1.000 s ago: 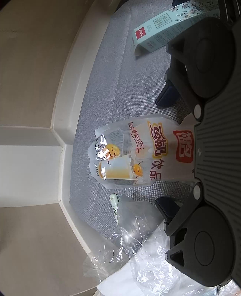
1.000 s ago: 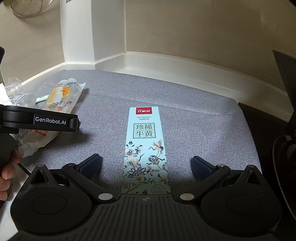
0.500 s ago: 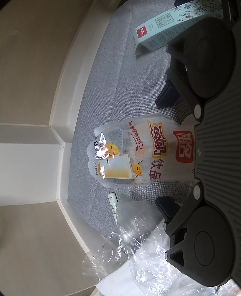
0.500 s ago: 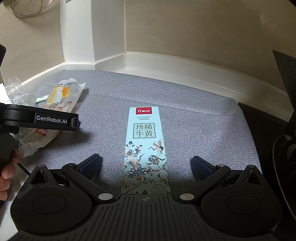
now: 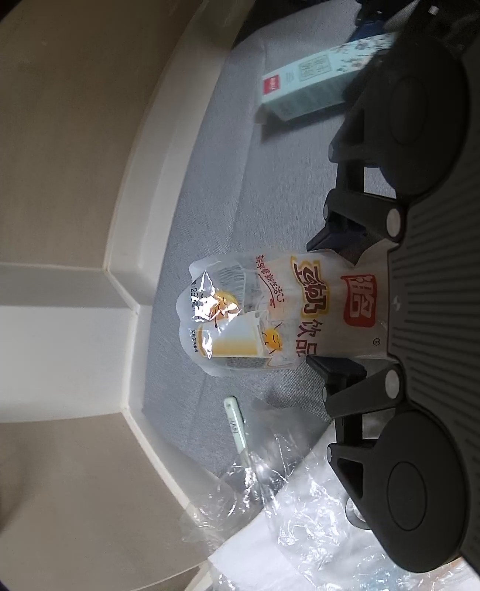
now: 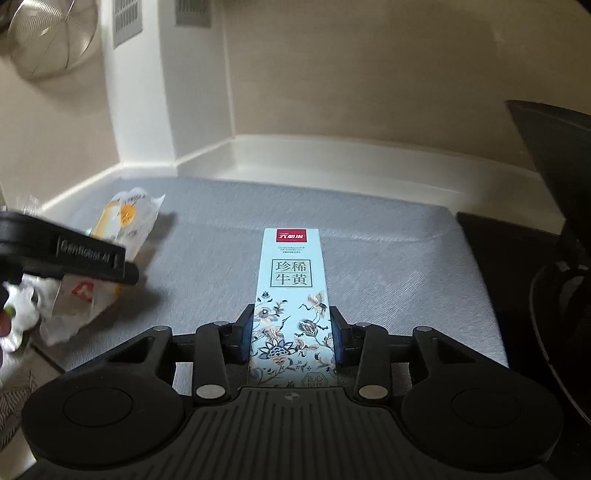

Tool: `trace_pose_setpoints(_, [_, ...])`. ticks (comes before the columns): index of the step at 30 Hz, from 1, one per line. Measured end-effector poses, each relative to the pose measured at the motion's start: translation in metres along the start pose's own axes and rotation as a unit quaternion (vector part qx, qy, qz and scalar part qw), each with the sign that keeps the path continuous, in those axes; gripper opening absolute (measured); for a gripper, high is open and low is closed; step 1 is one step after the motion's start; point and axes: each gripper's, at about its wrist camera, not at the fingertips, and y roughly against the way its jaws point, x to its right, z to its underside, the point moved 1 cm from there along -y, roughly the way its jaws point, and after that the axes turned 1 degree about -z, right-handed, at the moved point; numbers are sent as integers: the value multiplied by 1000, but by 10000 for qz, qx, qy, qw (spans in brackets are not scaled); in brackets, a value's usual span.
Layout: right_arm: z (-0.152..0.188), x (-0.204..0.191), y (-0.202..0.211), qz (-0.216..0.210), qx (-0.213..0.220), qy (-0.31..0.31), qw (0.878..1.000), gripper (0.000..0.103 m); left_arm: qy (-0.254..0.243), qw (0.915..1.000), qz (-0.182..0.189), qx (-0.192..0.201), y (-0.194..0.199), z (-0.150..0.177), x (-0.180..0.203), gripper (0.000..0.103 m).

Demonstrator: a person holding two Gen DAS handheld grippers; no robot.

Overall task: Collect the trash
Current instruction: 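Close the right gripper on the pale blue box while the left gripper closes on the milk pouch, then lift the pale blue box and milk pouch with both grippers off the mat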

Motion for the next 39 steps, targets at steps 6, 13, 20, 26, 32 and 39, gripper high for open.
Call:
trace_pose_setpoints(6, [-3,7,6,192,382,-156,9990,41,-10,9993,217,289,23,0,4,62])
trace_pose_setpoints(13, [-5,11,9,199,489,-236,9983,41,-85,9962,384,780,69,9,7,62])
trace_pose_setpoints(20, [-5,7,13,104,554,-181,9982,41,31,9933,511,1032,125,38,-8,62])
trace_pose_setpoints(26, [-4,4,14,14,613,-139,9980,41,200,9933,291,1097,177,79,-30,62])
trace_pose_setpoints(32, [-4,1,19,-72,717,-69,9974,41,381,9923,63,1175,225,119,-50,62])
trace_pose_setpoints(39, [0,-2,29,-258,750,-123,9968,41,460,9890,-198,1394,291,164,-71,62])
